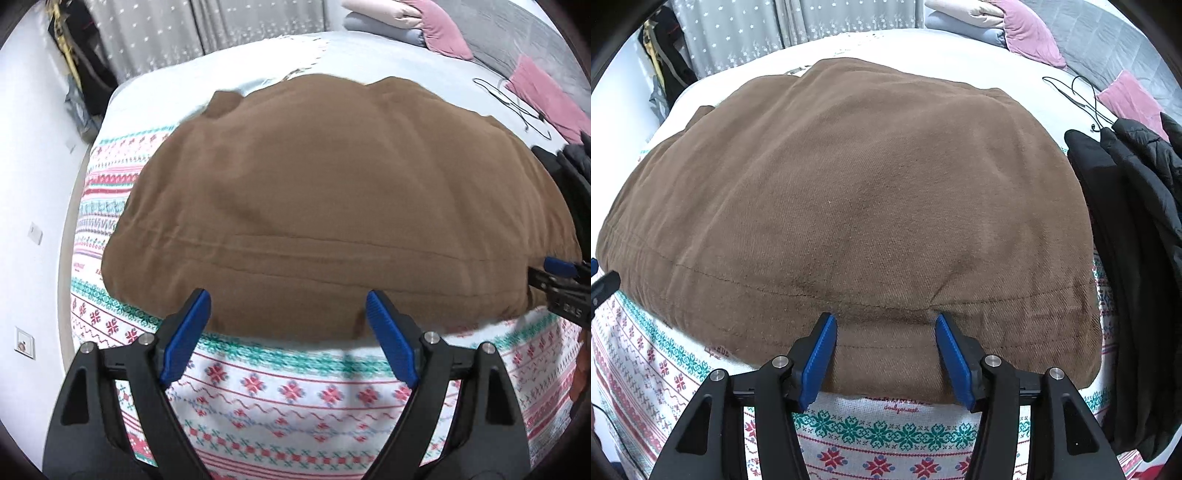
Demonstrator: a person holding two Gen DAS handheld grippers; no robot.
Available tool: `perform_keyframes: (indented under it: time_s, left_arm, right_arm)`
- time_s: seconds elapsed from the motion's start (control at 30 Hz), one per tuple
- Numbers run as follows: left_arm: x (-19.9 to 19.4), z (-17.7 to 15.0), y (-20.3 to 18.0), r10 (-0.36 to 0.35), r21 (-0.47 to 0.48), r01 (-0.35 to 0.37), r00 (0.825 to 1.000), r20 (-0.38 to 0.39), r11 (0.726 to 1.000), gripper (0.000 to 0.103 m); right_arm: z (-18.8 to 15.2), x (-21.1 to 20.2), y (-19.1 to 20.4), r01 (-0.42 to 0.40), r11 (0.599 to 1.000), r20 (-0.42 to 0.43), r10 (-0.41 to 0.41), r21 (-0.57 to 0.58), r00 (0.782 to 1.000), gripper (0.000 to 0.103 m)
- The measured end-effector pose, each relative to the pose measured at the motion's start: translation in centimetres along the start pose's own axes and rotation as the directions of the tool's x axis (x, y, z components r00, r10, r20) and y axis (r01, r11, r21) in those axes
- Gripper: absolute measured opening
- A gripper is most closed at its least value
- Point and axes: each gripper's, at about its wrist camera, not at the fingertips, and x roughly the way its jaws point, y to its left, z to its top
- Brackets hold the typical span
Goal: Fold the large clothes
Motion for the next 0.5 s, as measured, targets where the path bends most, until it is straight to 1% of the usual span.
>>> perform_keyframes:
  time_s: [0.1,0.17,0.33,0.4,0.5]
  left_arm:
    - [1.3,0.1,1.2,0.002,-0.033,-0.003,1.0,-0.024,0.999,0.087]
    - [1.6,0.2,2.0,-0.01,-0.046,0.009,1.0,-0.027,0.999,0.087]
    - [1.8,0.3,3.5,-0.031,-0.097,0.027,0.999,-0.038,0.995,0.087]
    - [1.6,0.1,3.8,-0.035,-0.099,0.031,0.999,-0.036,0.995,0.087]
    - [1.8,-0.1,4.1,-0.035,-0.096,0.032,0.999,-0.034,0.995,0.087]
  right_arm:
    - [-0.2,-0.4,-0.2,0.021,1.0,0.0,-0.021,0.023,1.0,0.063]
    - [-0.4,-1.0,-0.3,0.042,0.998,0.001,-0.042,0.044,0.999,0.07]
    - [-0.6,-1.8,-0.4,0.085,0.994,0.008,-0.086,0.075,0.996,0.072]
    - [-0.7,-2.1,-0.3,0.095,0.992,0.014,-0.097,0.085,0.995,0.072]
    - [-1.0,-2.7,-0.5,0.136,0.985,0.022,-0.138,0.104,0.99,0.072]
